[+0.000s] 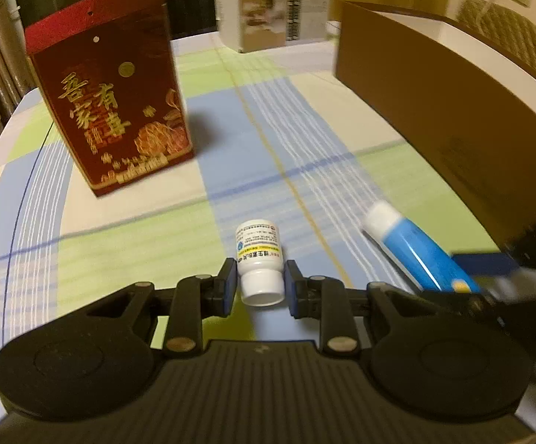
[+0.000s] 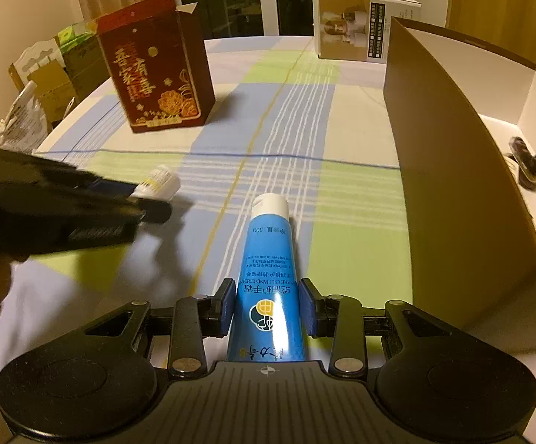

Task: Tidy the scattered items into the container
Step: 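Carry the blue tube and white pill bottle over the brown box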

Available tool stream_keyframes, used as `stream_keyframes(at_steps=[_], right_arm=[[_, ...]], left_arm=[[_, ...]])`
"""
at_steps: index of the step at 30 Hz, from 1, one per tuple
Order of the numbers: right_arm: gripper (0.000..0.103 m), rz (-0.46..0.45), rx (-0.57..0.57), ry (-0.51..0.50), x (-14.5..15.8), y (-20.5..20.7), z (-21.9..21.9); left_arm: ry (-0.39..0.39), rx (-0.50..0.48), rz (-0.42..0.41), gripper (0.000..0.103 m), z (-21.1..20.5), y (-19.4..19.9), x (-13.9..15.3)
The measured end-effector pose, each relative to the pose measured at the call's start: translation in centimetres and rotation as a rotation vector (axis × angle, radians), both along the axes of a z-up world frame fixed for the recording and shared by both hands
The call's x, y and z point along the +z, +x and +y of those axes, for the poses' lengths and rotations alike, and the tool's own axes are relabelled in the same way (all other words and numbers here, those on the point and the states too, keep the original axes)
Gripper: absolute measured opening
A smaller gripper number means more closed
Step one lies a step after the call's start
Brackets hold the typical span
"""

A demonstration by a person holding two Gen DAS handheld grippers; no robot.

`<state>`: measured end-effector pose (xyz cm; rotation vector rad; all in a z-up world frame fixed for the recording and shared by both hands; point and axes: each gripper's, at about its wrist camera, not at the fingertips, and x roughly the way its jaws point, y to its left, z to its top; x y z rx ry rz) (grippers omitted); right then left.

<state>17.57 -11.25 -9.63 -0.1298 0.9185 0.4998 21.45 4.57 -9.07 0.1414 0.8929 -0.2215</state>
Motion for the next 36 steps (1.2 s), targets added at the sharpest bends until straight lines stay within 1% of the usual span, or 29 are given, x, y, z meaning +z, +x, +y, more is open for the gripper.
stream_keyframes(at_steps=[4, 7, 15, 16, 17, 18, 20, 27, 28, 29, 30, 31, 33, 34, 36], right_arm=[[0.039, 0.008, 0.004, -0.011, 0.0, -1.4, -0.5], [0.039, 0.008, 0.006, -0.021, -0.1, -1.9, -0.5], [0.040, -0.020, 0.021, -0.057, -0.8, -1.9, 0.1], [0.045, -0.023, 0.020, -0.057, -0.8, -1.8, 0.2], [0.066, -0.022, 0.017, -0.057, -0.9, -1.7, 0.3], [0.084, -0.024, 0.006, -0.056, -1.0, -1.5, 0.3], [0.084, -0.023, 0.002, -0.034, -1.1, -1.2, 0.3], [0.083, -0.039, 0.025, -0.044, -1.6, -0.1, 1.0], [0.083, -0.043, 0.025, -0.042, -1.6, -0.1, 1.0], [0.074, -0.050, 0.027, -0.043, -1.6, -0.1, 1.1], [0.061, -0.064, 0.032, -0.048, -1.6, -0.2, 1.2], [0.056, -0.071, 0.039, -0.051, -1.5, -0.2, 1.3], [0.041, -0.078, 0.044, -0.057, -1.4, -0.3, 1.4], [0.037, -0.081, 0.045, -0.060, -1.4, -0.3, 1.4], [0.035, -0.077, 0.040, -0.057, -1.3, -0.3, 1.3]], left_arm=[[0.004, -0.010, 0.026, 0.022, -0.4, -2.8, 0.2], [0.004, -0.011, 0.045, 0.022, -0.6, -4.1, 0.0], [0.007, -0.010, 0.060, 0.022, -0.7, -4.9, -0.9], [0.004, -0.007, 0.059, 0.022, -0.6, -4.9, -1.0], [0.000, -0.004, 0.059, 0.022, -0.6, -4.8, -1.0], [-0.002, -0.002, 0.058, 0.022, -0.5, -4.7, -1.0], [-0.008, 0.001, 0.054, 0.022, -0.4, -4.6, -1.0], [-0.025, 0.010, 0.050, 0.023, -0.1, -4.4, -1.1], [-0.026, 0.010, 0.050, 0.023, -0.1, -4.4, -1.1], [-0.027, 0.011, 0.050, 0.023, -0.1, -4.3, -1.1], [-0.026, 0.011, 0.050, 0.023, -0.1, -4.3, -1.1], [-0.025, 0.010, 0.050, 0.023, -0.1, -4.3, -1.1], [-0.023, 0.009, 0.050, 0.023, -0.1, -4.3, -1.1], [-0.023, 0.009, 0.050, 0.023, -0.1, -4.3, -1.1], [-0.020, 0.007, 0.050, 0.022, -0.2, -4.2, -1.1]])
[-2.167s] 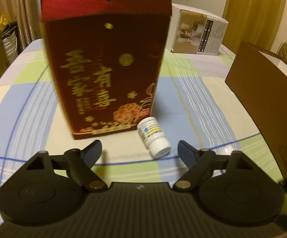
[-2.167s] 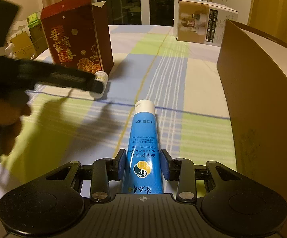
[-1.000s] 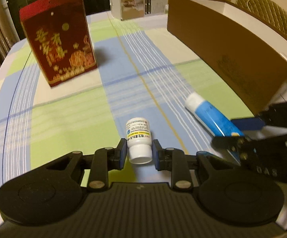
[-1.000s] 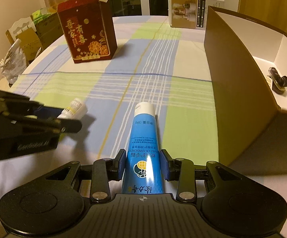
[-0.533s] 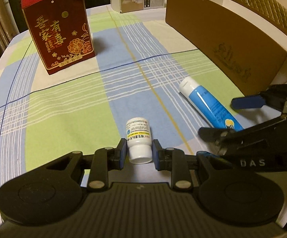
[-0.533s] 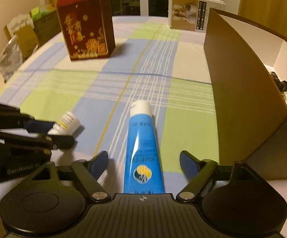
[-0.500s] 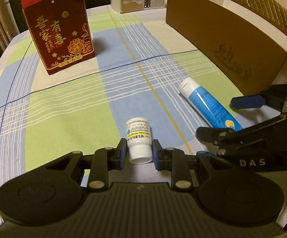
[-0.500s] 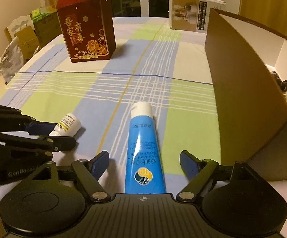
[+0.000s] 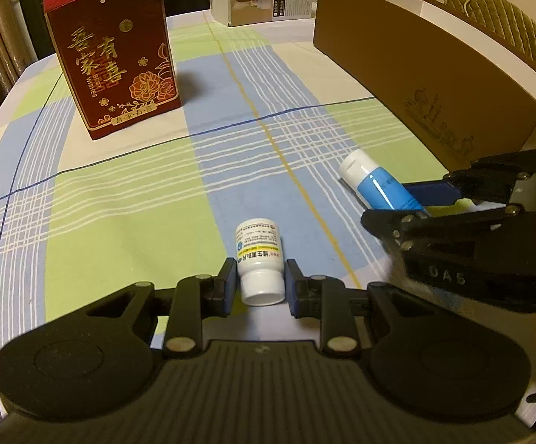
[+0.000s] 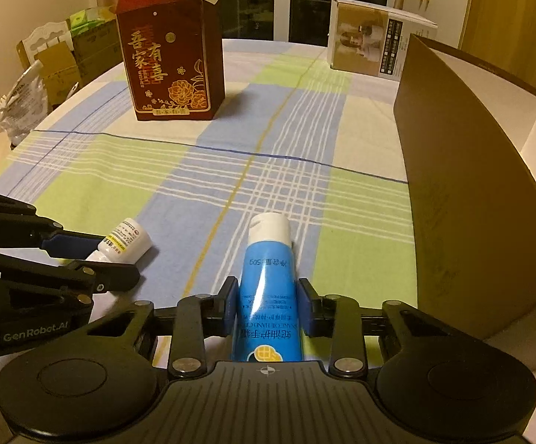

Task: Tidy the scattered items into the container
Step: 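Carry the blue tube and white pill bottle over the brown box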

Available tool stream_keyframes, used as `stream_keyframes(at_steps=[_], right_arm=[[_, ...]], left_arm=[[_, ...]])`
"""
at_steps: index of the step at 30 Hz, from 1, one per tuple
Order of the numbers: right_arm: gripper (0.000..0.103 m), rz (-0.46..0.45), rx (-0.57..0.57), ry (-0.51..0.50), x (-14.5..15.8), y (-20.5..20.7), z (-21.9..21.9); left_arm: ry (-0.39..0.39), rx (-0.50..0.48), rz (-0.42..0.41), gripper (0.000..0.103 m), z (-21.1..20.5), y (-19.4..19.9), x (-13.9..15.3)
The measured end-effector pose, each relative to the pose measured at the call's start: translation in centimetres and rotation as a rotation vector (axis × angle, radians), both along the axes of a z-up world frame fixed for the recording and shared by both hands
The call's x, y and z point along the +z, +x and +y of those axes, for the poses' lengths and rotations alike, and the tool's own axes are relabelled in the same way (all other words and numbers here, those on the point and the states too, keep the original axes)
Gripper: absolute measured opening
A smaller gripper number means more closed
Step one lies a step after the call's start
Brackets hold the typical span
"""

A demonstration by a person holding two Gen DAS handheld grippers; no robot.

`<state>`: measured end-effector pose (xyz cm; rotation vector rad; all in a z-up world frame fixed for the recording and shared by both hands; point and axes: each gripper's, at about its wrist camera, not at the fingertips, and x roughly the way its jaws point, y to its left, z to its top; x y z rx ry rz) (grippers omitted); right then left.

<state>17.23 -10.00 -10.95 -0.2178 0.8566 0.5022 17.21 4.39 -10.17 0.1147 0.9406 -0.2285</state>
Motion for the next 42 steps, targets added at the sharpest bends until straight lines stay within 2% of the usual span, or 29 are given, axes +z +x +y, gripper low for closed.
stream_keyframes(at_steps=[7, 15, 23, 30, 37, 42], right_arm=[[0.033, 0.004, -0.015, 0.002, 0.4, -0.4, -0.4], [0.033, -0.020, -0.019, 0.019, 2.6, -1.8, -1.1], [0.033, -0.069, -0.057, 0.045, 6.6, -3.6, -3.1], [0.033, -0.133, -0.130, 0.077, 11.3, -4.6, -6.4], [0.033, -0.181, -0.217, 0.111, 15.2, -4.2, -11.0], [0.033, -0.216, -0.278, 0.115, 17.1, -2.9, -14.7]], left_arm=[[0.009, 0.000, 0.000, 0.022, -0.1, -0.1, 0.1], [0.011, -0.019, -0.019, 0.022, -0.4, -0.7, 1.4], [-0.005, -0.039, -0.070, 0.022, -2.5, -1.9, 4.6], [-0.028, -0.080, -0.111, 0.022, -5.8, -3.2, 7.7], [-0.042, -0.149, -0.168, 0.022, -10.1, -3.6, 11.3], [-0.061, -0.191, -0.212, 0.022, -12.9, -2.5, 13.8]])
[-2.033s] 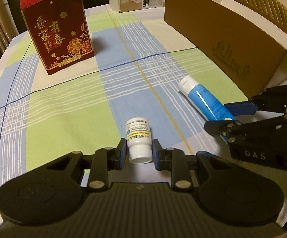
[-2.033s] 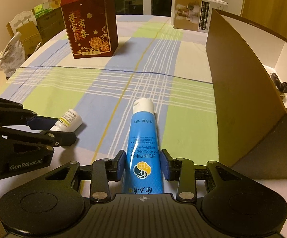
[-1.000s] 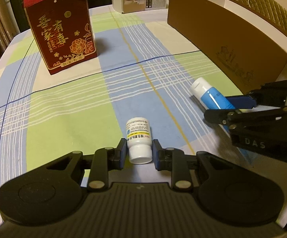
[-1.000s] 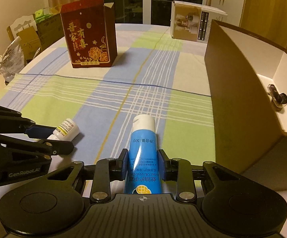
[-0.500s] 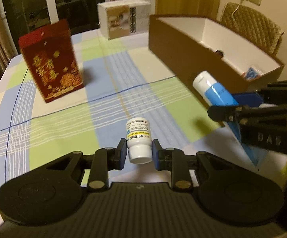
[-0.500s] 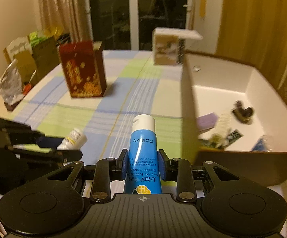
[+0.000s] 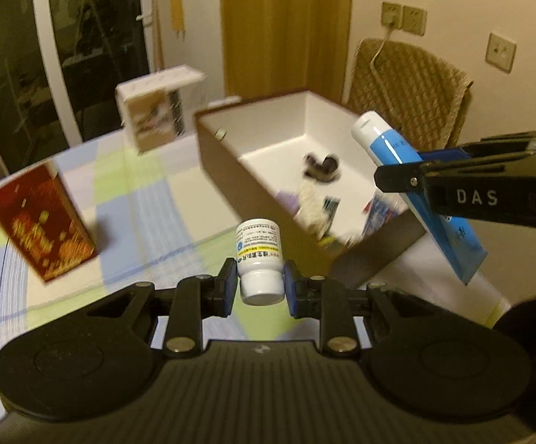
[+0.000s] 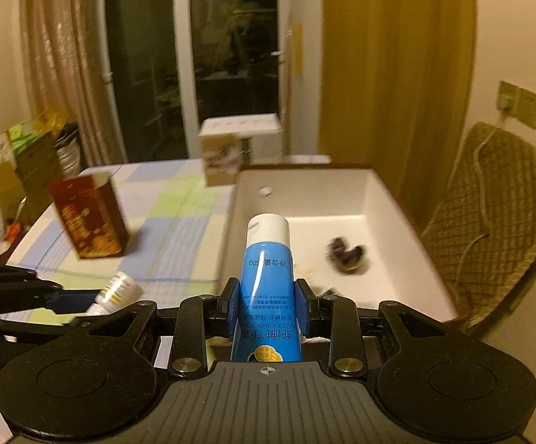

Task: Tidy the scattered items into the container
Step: 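Carry the blue tube and white pill bottle over the brown box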

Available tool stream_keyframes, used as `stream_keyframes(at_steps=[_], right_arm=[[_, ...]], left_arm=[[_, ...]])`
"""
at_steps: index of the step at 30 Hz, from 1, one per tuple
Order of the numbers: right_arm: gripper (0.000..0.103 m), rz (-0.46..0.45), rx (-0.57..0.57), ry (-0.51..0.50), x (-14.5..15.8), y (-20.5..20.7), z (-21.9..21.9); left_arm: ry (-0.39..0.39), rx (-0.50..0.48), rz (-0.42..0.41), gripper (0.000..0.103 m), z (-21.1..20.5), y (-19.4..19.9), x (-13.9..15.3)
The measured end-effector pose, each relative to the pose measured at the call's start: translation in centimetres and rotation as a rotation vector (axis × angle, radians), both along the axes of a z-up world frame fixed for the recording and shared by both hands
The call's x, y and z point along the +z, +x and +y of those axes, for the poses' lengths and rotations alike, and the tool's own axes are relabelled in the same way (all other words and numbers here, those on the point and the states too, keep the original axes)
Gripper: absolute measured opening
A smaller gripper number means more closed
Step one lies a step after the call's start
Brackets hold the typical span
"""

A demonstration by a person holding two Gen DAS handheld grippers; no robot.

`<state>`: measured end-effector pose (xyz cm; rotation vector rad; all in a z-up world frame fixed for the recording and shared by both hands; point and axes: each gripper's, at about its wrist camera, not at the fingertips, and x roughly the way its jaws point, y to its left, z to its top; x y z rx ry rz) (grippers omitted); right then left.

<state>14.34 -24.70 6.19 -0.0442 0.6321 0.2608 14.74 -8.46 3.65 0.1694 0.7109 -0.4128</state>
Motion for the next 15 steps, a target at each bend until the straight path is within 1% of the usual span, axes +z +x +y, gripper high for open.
stream_keyframes(at_steps=[5, 8, 11, 15], right_arm=[[0.033, 0.002, -0.055, 0.015, 0.5, 2.0, -3.3], [0.033, 0.010, -0.079, 0.025, 0.5, 3.0, -4.8], [0.033, 0.018, -0.095, 0.032, 0.2, 3.9, -5.9], [0.033, 0.036, -0.112, 0.042, -0.4, 4.6, -7.1]], left_arm=[[-0.005, -0.040, -0.032, 0.022, -3.0, 2.0, 1.5], [-0.003, -0.067, -0.038, 0.022, -4.8, 3.5, 1.8], [0.002, -0.095, -0.030, 0.022, -6.3, 4.7, 1.5], [0.033, -0.136, -0.010, 0.022, -8.3, 6.4, 0.3]])
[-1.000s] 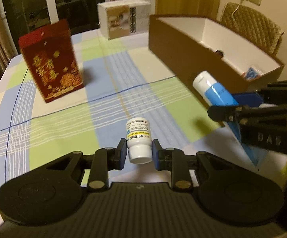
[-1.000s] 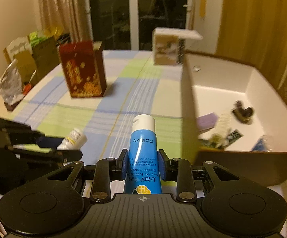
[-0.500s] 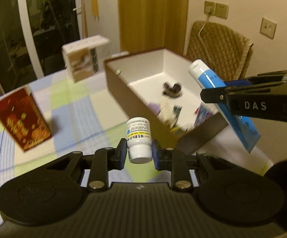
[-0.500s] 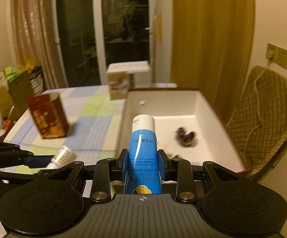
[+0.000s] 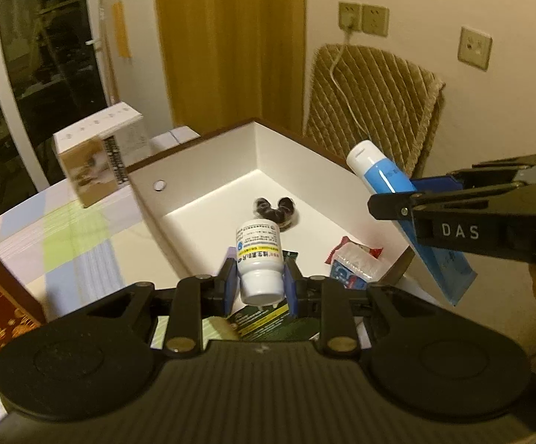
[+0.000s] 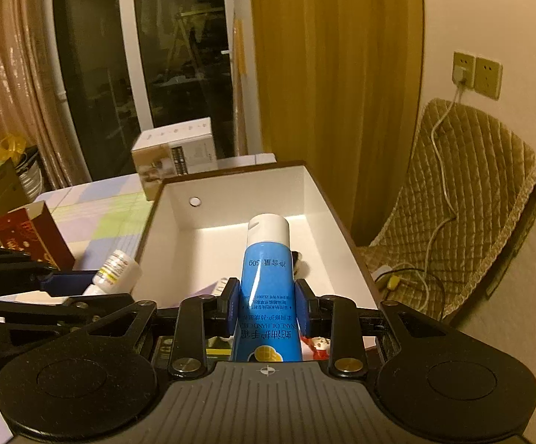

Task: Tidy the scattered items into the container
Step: 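Carry the blue tube and white pill bottle over the brown box, then open the left tool to drop the pill bottle while the right tool releases the blue tube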

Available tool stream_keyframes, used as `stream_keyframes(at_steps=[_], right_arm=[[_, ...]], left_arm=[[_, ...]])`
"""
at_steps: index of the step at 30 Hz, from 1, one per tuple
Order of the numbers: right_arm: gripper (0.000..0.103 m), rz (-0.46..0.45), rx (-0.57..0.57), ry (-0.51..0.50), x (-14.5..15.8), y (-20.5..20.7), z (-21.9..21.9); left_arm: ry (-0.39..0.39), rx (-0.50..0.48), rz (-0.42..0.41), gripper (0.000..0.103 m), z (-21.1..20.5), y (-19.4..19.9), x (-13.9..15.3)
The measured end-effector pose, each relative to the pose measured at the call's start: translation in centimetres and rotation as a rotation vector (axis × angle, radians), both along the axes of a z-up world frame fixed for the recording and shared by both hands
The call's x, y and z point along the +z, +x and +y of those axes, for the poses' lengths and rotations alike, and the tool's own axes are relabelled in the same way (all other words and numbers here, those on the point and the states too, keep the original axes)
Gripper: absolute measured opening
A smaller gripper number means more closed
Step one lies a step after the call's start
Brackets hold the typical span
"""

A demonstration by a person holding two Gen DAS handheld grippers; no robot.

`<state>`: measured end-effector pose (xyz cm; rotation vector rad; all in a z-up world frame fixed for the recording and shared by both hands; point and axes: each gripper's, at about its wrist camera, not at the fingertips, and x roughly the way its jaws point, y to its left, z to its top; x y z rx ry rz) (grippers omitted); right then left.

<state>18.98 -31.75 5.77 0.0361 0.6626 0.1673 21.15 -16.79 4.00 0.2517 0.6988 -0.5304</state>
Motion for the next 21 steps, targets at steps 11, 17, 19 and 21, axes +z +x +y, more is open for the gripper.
stream_keyframes(at_steps=[11, 17, 19, 21], right_arm=[[0.033, 0.029, -0.025, 0.013, -1.6, 1.3, -1.5], [0.033, 0.039, -0.026, 0.014, -2.0, 1.5, -1.7], [0.033, 0.041, -0.026, 0.016, -2.1, 1.6, -1.7], [0.033, 0.042, -0.026, 0.015, -2.1, 1.6, -1.7]], left_arm=[[0.087, -0.086, 0.022, 0.022, -2.8, 1.9, -2.9], [0.100, -0.093, 0.034, 0.022, -3.1, 2.2, -3.5], [0.100, -0.092, 0.039, 0.022, -3.1, 2.3, -3.7], [0.107, -0.091, 0.041, 0.022, -3.1, 2.4, -3.9]])
